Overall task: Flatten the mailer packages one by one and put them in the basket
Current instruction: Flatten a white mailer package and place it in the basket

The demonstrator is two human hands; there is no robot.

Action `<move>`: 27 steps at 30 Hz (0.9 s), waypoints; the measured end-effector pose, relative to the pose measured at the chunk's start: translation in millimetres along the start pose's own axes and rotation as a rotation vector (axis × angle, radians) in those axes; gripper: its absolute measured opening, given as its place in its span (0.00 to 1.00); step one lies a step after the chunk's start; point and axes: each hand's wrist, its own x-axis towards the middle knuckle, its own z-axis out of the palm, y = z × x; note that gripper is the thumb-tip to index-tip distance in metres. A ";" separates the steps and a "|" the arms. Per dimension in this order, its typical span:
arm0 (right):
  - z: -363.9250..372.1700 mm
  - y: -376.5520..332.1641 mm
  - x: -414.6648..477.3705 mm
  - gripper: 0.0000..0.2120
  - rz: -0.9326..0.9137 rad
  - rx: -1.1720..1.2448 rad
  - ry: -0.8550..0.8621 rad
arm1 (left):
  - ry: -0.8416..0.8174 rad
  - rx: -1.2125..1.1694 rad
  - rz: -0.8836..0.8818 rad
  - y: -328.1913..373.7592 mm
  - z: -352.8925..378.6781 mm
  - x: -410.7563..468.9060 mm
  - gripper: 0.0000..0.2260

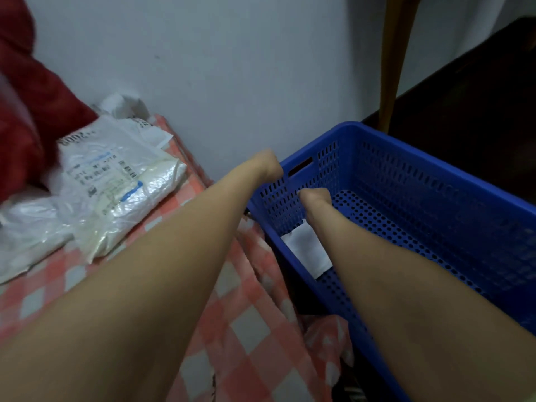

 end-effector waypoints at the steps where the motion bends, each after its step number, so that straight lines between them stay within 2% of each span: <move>1: 2.1 -5.5 -4.2 0.07 -0.036 0.011 -0.033 | 0.010 -0.038 0.008 -2.2 -8.0 -11.1 0.08; 2: 4.5 -12.5 -13.8 0.07 -0.071 0.039 -0.030 | 0.016 -0.067 0.024 -5.1 -16.6 -20.3 0.08; 5: 8.8 -35.3 -46.2 0.13 -0.175 0.027 -0.080 | 0.108 -0.140 0.058 -13.5 -40.4 -55.1 0.16; 10: 12.4 -69.3 -134.8 0.20 -0.350 -0.063 -0.089 | 0.277 -0.249 0.066 -45.1 -60.7 -105.5 0.07; 12: 19.6 -75.4 -160.7 0.20 -0.425 -0.096 -0.085 | 0.355 -0.305 0.060 -59.8 -68.5 -127.0 0.13; 14: 29.4 -77.2 -195.3 0.19 -0.485 -0.145 -0.092 | 0.425 -0.348 0.049 -80.2 -76.0 -154.0 0.17; 17: 41.9 -82.5 -217.7 0.15 -0.549 -0.194 -0.107 | 0.460 -0.393 0.028 -99.9 -79.8 -172.8 0.16; 20: 56.4 -82.9 -253.3 0.06 -0.623 -0.284 -0.149 | 0.492 -0.461 0.012 -125.4 -84.8 -196.2 0.15; 25: 88.5 -82.4 -307.5 0.09 -0.716 -0.319 -0.191 | 0.557 -0.475 0.005 -168.4 -97.8 -232.8 0.15; 27: 102.4 -81.9 -326.0 0.03 -0.739 -0.311 -0.216 | 0.598 -0.479 -0.008 -187.5 -104.6 -244.5 0.15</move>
